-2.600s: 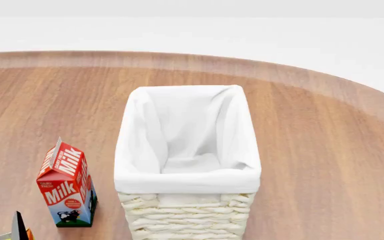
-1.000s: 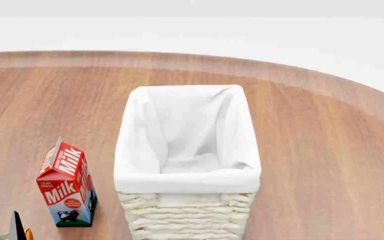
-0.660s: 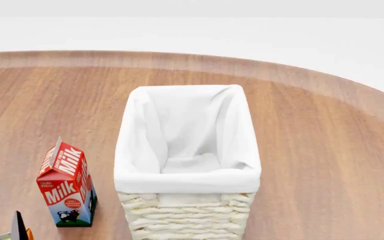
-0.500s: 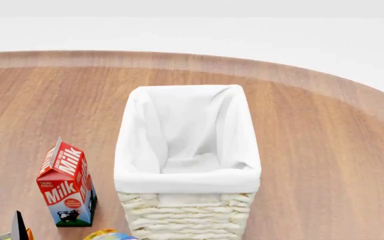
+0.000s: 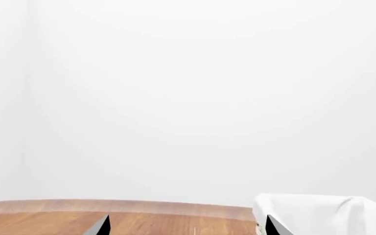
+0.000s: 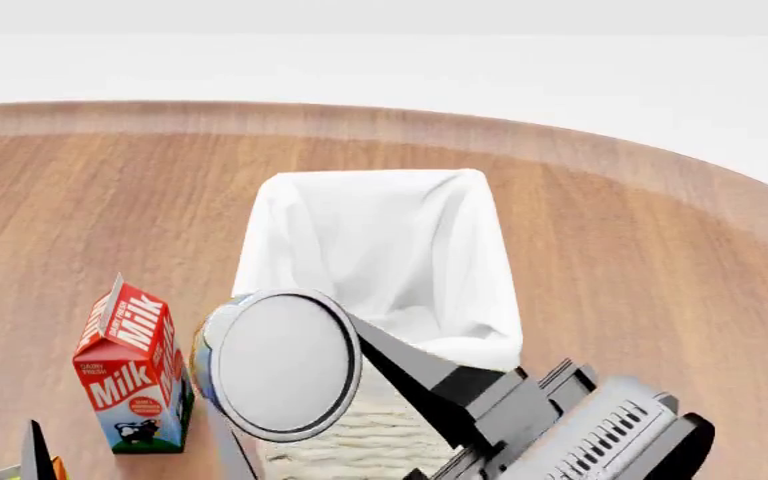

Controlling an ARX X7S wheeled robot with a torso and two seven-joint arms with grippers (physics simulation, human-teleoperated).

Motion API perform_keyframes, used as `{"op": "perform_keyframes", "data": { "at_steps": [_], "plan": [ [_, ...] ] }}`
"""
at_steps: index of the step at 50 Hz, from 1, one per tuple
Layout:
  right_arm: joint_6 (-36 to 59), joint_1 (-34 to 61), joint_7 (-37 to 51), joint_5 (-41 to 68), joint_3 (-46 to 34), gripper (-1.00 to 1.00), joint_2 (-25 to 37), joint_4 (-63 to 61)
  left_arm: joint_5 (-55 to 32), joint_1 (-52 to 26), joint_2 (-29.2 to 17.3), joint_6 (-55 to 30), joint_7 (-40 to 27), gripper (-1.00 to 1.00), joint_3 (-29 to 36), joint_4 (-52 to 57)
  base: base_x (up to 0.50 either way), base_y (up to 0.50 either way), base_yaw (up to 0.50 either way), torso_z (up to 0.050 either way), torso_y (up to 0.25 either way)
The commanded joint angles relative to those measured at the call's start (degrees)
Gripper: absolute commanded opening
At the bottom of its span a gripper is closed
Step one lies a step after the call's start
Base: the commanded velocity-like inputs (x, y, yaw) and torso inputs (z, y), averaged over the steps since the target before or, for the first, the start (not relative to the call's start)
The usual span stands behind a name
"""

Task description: Pick up the alphabet soup, and put it in the basket.

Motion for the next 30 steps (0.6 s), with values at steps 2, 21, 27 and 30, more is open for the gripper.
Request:
{"op": "perform_keyframes", "data": {
  "at_steps": [2, 21, 27, 30],
  "plan": [
    [11.7, 10.8, 7.1, 4.9, 1.7, -1.0, -3.0, 1.5, -0.2, 0.0, -0.2, 0.0, -0.2, 1.0, 0.0, 0.0, 0.0, 0.0, 0.0, 0.0, 0.0],
    [23.6, 25.8, 10.5, 8.4, 0.1, -1.0, -10.7, 20.0, 0.1, -0.2, -0.2, -0.3, -0.4, 1.0, 0.4, 0.2, 0.0, 0.0, 0.0, 0.0, 0.001],
    [25.7, 29.7, 10.4, 7.6, -1.3, -1.0, -12.9, 25.1, 0.1, -0.3, -0.3, -0.4, -0.5, 1.0, 0.5, 0.3, 0.0, 0.0, 0.0, 0.0, 0.002],
    [26.5, 31.1, 10.3, 6.8, -2.4, -1.0, -13.7, 26.7, 0.1, -0.3, -0.3, -0.3, -0.5, 1.0, 0.5, 0.2, 0.0, 0.0, 0.0, 0.0, 0.0]
  ]
}}
